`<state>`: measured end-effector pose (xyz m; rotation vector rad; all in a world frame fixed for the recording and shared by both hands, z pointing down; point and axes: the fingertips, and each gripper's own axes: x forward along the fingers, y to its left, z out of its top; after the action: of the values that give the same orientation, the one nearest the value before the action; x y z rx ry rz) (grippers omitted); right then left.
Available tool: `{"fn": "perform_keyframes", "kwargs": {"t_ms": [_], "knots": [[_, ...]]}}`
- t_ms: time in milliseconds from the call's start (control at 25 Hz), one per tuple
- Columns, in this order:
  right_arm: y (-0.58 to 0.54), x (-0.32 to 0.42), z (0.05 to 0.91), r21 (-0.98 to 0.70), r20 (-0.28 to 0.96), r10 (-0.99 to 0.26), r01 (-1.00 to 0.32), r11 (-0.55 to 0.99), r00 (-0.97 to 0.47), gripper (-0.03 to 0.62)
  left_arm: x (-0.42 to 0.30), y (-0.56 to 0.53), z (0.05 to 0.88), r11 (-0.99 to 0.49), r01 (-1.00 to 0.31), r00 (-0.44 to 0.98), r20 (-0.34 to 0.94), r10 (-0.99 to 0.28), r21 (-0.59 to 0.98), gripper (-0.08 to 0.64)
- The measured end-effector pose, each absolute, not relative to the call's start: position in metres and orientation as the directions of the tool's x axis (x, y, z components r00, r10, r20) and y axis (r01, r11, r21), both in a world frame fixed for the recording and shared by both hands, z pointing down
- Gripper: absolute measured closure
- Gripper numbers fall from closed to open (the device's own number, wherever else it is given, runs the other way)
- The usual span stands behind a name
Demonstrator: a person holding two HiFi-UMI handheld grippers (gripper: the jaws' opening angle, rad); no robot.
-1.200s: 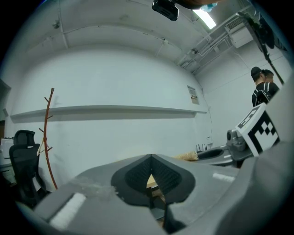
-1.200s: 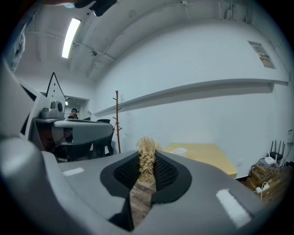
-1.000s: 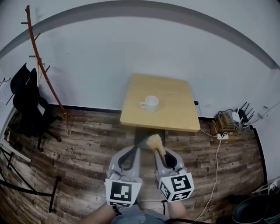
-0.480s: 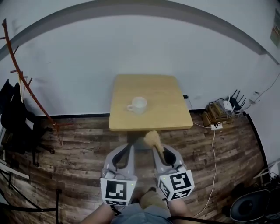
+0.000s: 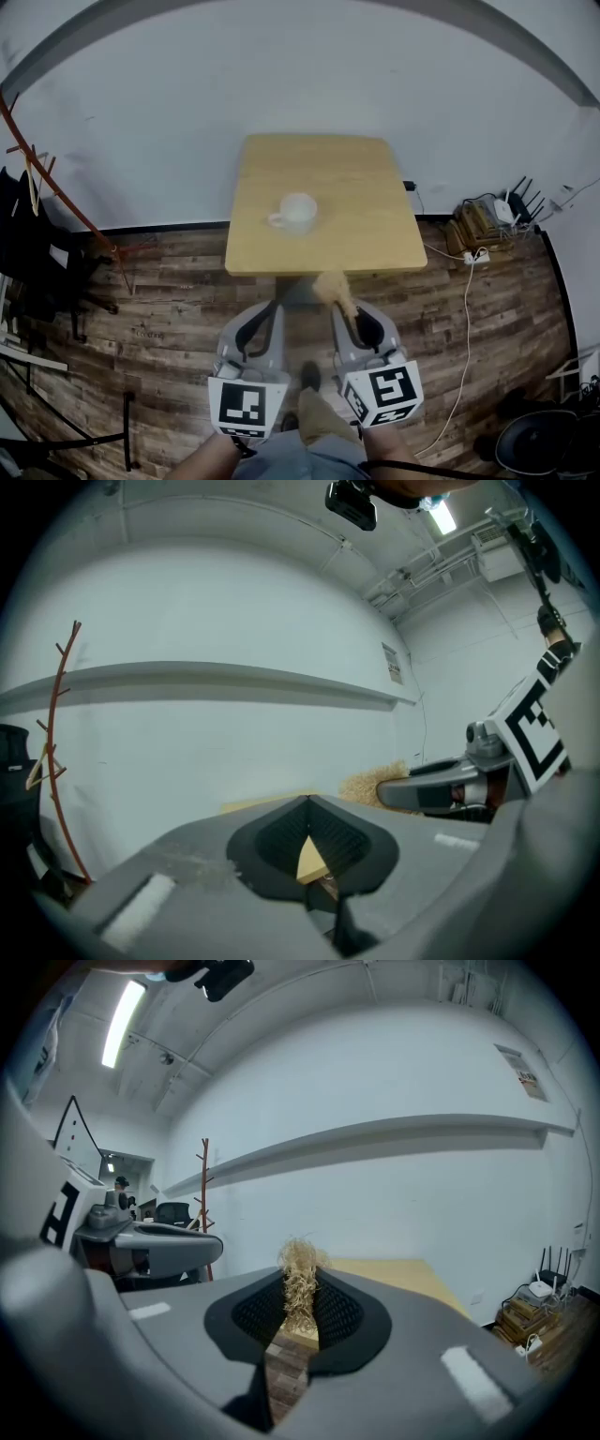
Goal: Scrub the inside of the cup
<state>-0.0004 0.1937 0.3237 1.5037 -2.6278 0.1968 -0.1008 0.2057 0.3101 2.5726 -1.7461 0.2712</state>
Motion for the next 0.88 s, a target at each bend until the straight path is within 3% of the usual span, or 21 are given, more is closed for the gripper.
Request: {"fn": "perform_keyframes", "kwargs": {"t_ms": [520, 880], "knots": [[0.076, 0.017, 0.320, -0.100, 0.141, -0.814, -0.826, 0.555, -0.563, 0.529, -0.080, 0.101, 0.301, -0.321, -0.942, 0.299, 0.190, -0.935, -0.096, 0.538], [0.023, 0.014, 0.292, -0.070, 0.095, -0.789, -0.795, 0.603, -0.607, 0.529, -0.100, 0.057, 0.272, -0.252, -0.953, 0.231, 0.133, -0.964, -0.168, 0.538]]}}
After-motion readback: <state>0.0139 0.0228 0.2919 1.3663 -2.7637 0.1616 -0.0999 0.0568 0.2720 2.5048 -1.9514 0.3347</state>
